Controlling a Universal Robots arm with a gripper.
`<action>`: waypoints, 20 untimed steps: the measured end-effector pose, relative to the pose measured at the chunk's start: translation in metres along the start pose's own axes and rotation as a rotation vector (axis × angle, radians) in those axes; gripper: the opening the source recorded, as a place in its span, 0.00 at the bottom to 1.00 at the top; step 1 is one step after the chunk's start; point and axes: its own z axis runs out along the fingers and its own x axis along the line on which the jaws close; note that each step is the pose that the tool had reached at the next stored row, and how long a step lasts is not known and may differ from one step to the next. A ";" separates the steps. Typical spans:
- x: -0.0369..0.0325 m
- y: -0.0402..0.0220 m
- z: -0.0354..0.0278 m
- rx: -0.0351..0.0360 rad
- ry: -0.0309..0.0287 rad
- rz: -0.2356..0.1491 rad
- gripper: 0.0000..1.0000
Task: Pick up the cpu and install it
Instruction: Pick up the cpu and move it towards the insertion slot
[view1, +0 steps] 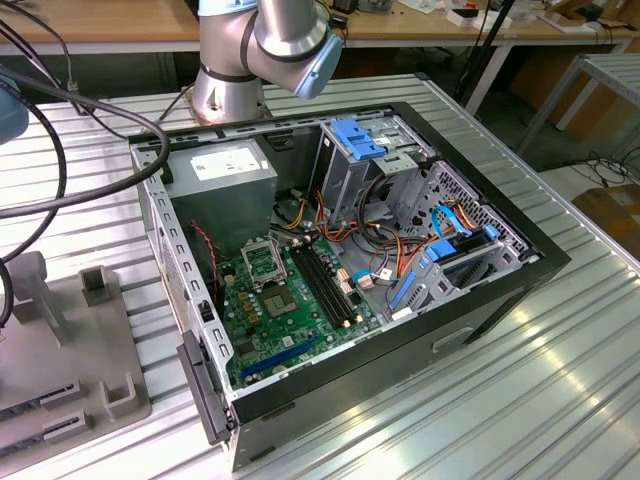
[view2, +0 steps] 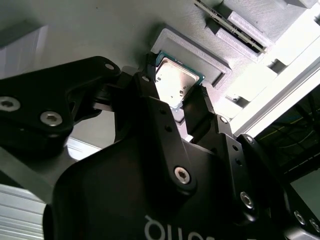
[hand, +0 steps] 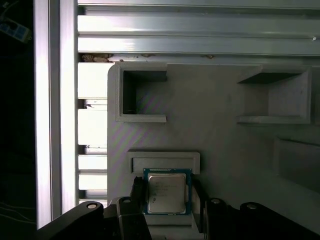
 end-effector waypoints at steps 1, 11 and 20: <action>0.0001 0.0000 -0.0021 0.0002 0.0004 0.000 0.47; 0.0002 0.0002 -0.0149 0.0002 0.0007 0.000 0.47; 0.0002 0.0001 -0.0172 0.0002 0.0008 0.000 0.47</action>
